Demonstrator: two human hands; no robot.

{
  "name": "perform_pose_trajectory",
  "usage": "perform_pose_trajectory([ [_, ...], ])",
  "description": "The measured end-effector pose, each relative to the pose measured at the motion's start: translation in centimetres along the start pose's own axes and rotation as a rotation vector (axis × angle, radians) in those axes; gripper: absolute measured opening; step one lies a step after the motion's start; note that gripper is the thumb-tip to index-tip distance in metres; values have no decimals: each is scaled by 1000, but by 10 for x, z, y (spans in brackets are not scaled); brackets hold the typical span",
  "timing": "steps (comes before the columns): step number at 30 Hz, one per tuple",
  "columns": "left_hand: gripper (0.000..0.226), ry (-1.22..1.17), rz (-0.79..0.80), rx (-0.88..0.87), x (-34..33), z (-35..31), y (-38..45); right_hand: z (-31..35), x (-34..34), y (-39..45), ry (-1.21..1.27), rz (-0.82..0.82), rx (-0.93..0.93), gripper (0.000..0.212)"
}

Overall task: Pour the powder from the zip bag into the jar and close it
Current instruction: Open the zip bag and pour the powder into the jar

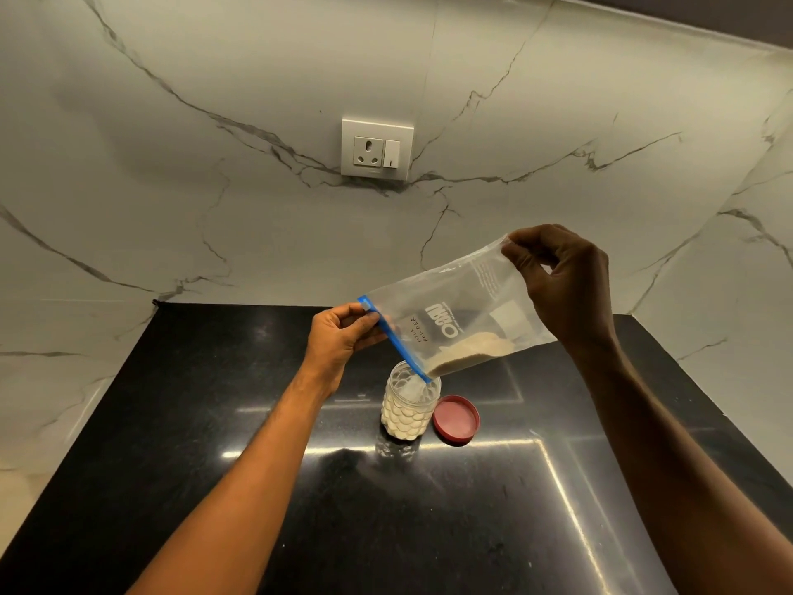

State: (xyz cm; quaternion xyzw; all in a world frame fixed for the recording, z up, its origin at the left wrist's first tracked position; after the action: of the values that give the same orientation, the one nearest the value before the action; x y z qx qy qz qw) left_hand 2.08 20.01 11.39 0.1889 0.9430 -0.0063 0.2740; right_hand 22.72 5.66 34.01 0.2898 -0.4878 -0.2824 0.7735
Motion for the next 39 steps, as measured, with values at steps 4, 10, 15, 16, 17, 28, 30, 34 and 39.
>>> perform_pose_trajectory([
  [4,13,10,-2,-2,1,1,1,1,0,2,-1,15,5,15],
  [10,13,25,11,-8,3,0,3,2,-1,4,-6,26,10,17],
  [15,16,30,8,-11,5,-2,3,4,-1,5,-5,27,7,17],
  [16,16,30,6,-10,5,-2,3,4,-1,5,-4,23,5,17],
  [17,17,30,5,-9,4,-2,3,4,0,5,-1,18,3,17],
  [28,13,22,5,-11,5,-4,0,8,-5,4,-11,44,20,16],
  [30,13,17,3,-9,6,-3,-1,7,-4,5,-9,31,12,15],
  [34,12,14,4,-2,7,1,-4,7,-8,3,-11,54,13,14],
  [39,14,20,9,5,5,4,-6,7,-7,3,-18,50,8,14],
])
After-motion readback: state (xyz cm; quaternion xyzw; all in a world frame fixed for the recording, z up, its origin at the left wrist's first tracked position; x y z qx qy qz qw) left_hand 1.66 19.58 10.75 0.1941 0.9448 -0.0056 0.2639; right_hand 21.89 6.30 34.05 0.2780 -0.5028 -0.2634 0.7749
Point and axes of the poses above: each hand's wrist, its own y-axis towards the middle knuckle, its own x-axis out of the back of the hand, z = x × y, the point moved 10 cm from there along y, towards the middle knuckle, and after that the axes turned 6 degrees about -y, right-handed, at the moved point
